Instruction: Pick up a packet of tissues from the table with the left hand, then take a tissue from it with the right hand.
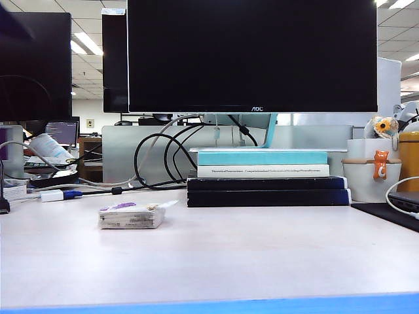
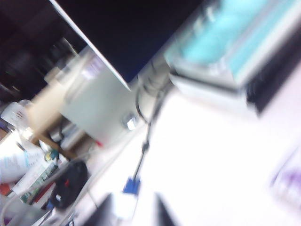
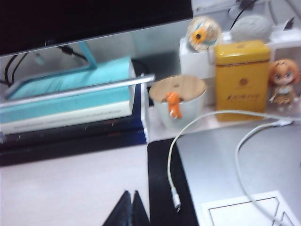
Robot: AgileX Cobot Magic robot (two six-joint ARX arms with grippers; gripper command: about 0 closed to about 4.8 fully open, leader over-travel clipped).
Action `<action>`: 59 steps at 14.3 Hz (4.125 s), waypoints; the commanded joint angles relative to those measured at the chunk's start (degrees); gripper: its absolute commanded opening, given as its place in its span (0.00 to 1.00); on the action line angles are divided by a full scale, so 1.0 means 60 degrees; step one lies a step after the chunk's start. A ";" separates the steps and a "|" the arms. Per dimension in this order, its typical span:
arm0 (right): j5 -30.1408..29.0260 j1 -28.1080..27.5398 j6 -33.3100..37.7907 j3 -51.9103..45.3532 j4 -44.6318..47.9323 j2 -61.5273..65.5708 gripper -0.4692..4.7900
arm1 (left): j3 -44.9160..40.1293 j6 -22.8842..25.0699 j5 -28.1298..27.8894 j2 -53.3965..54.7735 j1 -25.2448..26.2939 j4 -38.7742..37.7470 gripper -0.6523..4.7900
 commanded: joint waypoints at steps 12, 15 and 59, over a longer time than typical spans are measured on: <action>-0.7552 0.0040 -0.2874 0.7246 -0.3322 0.9905 0.08 | 0.3741 0.2401 0.0291 0.3850 -0.1297 -0.5038 0.67; -0.7512 0.0033 -0.2911 0.7242 -0.3333 0.9908 0.08 | 0.3887 0.3399 -0.0616 0.4707 -0.2084 -0.5027 0.82; -1.2812 0.0040 -0.1322 0.7238 -0.2532 1.0928 0.08 | 0.4965 0.1880 -0.1464 0.6710 -0.5122 -0.5246 0.63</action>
